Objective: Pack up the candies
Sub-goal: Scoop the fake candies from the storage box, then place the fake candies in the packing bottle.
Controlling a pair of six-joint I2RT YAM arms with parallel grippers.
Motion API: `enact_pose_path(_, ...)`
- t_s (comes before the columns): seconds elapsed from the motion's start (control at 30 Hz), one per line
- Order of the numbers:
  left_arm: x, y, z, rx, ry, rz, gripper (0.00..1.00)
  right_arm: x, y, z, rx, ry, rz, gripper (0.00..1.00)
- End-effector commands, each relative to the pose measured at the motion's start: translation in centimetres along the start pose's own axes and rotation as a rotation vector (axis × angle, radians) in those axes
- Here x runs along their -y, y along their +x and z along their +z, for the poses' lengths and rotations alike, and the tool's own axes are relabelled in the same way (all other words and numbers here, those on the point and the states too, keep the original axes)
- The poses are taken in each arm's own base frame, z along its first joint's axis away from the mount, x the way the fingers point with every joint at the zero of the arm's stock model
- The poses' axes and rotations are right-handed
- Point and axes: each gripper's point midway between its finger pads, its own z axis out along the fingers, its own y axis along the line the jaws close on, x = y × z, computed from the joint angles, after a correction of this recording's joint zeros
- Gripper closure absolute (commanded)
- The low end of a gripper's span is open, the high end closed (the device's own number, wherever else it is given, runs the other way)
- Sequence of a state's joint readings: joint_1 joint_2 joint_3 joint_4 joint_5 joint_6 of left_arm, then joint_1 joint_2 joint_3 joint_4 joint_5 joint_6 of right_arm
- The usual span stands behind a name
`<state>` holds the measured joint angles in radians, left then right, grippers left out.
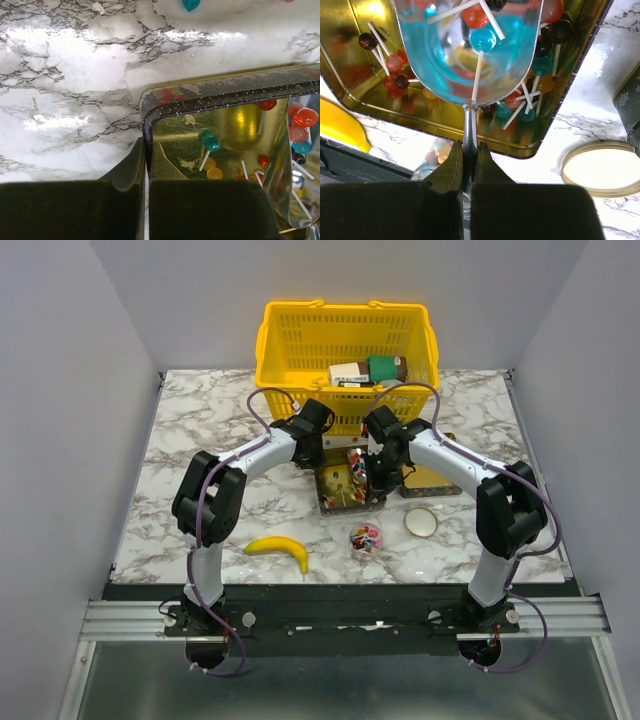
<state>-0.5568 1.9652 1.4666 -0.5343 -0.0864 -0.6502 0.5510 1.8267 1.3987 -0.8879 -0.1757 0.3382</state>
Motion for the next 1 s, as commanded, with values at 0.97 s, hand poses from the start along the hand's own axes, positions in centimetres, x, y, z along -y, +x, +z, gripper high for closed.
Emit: enact_pose_path(0.97,1.9,-2.5,-0.7,0.047,0.038,0.011,0.85,-1.9,2.6,-4.7,0.109,-0.018,-0.11,1.0)
